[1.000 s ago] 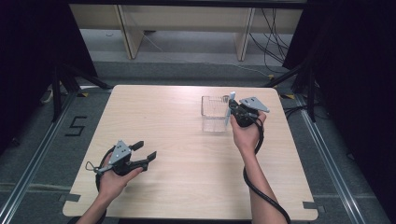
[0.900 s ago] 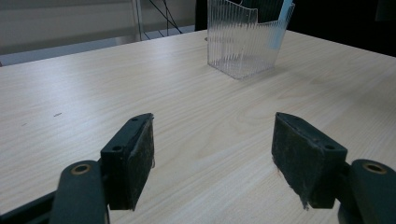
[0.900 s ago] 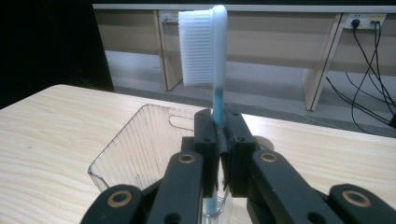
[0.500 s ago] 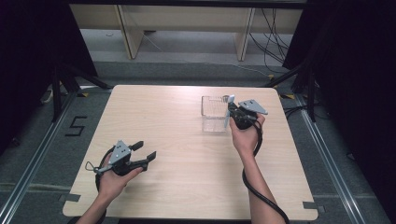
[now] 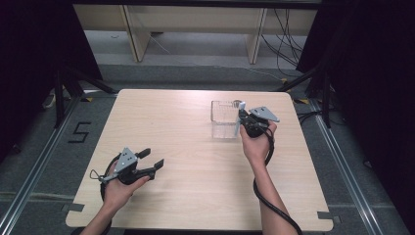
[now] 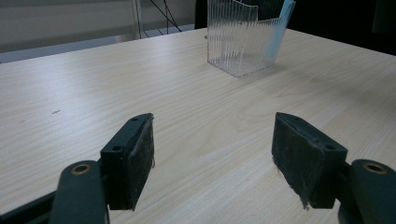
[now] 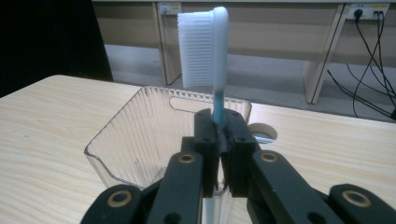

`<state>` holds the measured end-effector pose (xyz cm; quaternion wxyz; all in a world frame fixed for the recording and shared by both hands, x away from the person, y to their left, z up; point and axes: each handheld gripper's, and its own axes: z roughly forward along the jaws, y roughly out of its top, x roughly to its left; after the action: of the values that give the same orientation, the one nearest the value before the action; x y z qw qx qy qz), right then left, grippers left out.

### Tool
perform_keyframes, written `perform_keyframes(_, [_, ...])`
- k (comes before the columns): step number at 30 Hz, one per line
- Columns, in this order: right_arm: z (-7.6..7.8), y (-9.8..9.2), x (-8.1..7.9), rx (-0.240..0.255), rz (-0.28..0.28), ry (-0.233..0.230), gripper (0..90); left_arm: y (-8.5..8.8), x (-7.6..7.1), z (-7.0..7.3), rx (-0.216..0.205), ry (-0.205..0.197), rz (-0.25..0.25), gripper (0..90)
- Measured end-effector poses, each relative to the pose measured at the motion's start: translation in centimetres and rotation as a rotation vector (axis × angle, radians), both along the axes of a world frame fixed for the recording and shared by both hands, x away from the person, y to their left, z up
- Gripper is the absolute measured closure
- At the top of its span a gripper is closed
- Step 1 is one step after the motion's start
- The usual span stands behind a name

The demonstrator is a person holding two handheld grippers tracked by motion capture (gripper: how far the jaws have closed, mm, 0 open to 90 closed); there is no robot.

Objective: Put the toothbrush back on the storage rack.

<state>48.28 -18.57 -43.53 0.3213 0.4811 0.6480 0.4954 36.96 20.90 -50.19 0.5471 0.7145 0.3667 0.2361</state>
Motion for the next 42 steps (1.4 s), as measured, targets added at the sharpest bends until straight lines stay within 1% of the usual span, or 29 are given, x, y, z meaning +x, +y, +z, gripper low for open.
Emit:
perform_keyframes(4, [-0.2, -0.1, 0.0, -0.011, 0.001, -0.004, 86.0, -0.1, 0.0, 0.0, 0.003, 0.002, -0.003, 29.5])
perform_keyframes(5, [-0.2, -0.1, 0.0, -0.013, 0.004, 0.003, 86.0, -0.1, 0.0, 0.0, 0.003, 0.001, -0.003, 29.5])
perform_keyframes(8, [-0.3, -0.1, -0.1, -0.003, -0.002, 0.009, 86.0, -0.1, 0.1, 0.0, 0.004, -0.001, -0.004, 29.5])
perform_keyframes(10, [-0.5, -0.1, 0.0, -0.008, 0.003, 0.005, 86.0, -0.1, 0.1, 0.0, 0.007, 0.0, -0.007, 29.5])
perform_keyframes(11, [-0.5, -0.2, 0.0, -0.024, 0.003, -0.001, 86.0, -0.1, 0.1, 0.0, 0.008, 0.001, -0.007, 29.5])
perform_keyframes(12, [-0.6, -0.1, -0.1, -0.001, -0.003, 0.012, 86.0, -0.1, 0.1, 0.0, 0.008, 0.001, -0.007, 29.5])
perform_keyframes(13, [-0.6, -0.1, -0.1, -0.001, -0.003, 0.012, 86.0, -0.1, 0.1, -0.1, -0.001, -0.005, -0.012, 29.5])
perform_keyframes(16, [-0.7, -0.1, -0.1, -0.005, -0.001, 0.01, 85.9, -0.1, 0.1, -0.1, -0.003, -0.004, -0.012, 29.5])
perform_keyframes(17, [-0.8, -0.1, -0.1, -0.015, -0.001, 0.007, 86.0, -0.1, 0.1, -0.1, -0.003, -0.004, -0.011, 29.5])
perform_keyframes(20, [-0.9, -0.2, -0.1, -0.013, 0.002, 0.009, 85.9, -0.1, 0.1, -0.1, -0.003, -0.004, -0.011, 29.5])
perform_keyframes(24, [-0.9, -0.1, -0.1, -0.002, -0.014, 0.012, 85.8, -0.1, 0.1, 0.0, 0.008, 0.002, -0.006, 29.5])
perform_keyframes(25, [-0.9, -0.4, 0.0, -0.031, -0.008, 0.001, 85.8, -0.2, 0.2, -0.1, -0.001, -0.005, -0.013, 29.5])
perform_keyframes(26, [-0.9, -0.4, 0.0, -0.031, -0.008, 0.001, 85.8, -0.2, 0.2, -0.1, -0.001, -0.005, -0.013, 29.5])
perform_keyframes(27, [-0.9, -0.2, -0.1, -0.004, -0.015, 0.014, 85.7, -0.2, 0.1, 0.0, 0.009, 0.002, -0.007, 29.5])
perform_keyframes(28, [-0.9, -0.4, 0.0, -0.03, -0.007, -0.001, 85.7, -0.2, 0.1, 0.0, 0.008, 0.002, -0.007, 29.5])
perform_keyframes(29, [-0.9, -0.1, -0.1, 0.002, -0.015, 0.017, 85.6, -0.2, 0.1, 0.0, 0.008, 0.002, -0.007, 29.5])
perform_keyframes(34, [-1.0, -0.2, -0.1, 0.003, -0.021, 0.018, 84.1, -0.1, 0.1, 0.0, 0.008, 0.003, -0.006, 29.5])
perform_keyframes(35, [-1.0, -0.1, -0.2, 0.014, -0.022, 0.031, 83.6, -0.1, 0.1, -0.1, 0.007, 0.004, -0.006, 29.5])
perform_keyframes(36, [-1.0, -0.1, -0.2, 0.014, -0.022, 0.031, 83.6, -0.1, 0.1, -0.1, 0.007, 0.004, -0.006, 29.5])
perform_keyframes(37, [-1.1, -0.4, 0.0, -0.006, -0.008, 0.015, 83.0, -0.1, 0.1, -0.1, 0.007, 0.004, -0.006, 29.5])
perform_keyframes(38, [-1.1, -0.4, 0.0, -0.006, -0.008, 0.015, 83.0, -0.1, 0.1, -0.1, 0.007, 0.004, -0.006, 29.5])
perform_keyframes(42, [-1.1, -0.4, -0.1, 0.009, -0.015, 0.027, 81.8, -0.1, 0.1, -0.1, 0.008, 0.004, -0.005, 29.5])
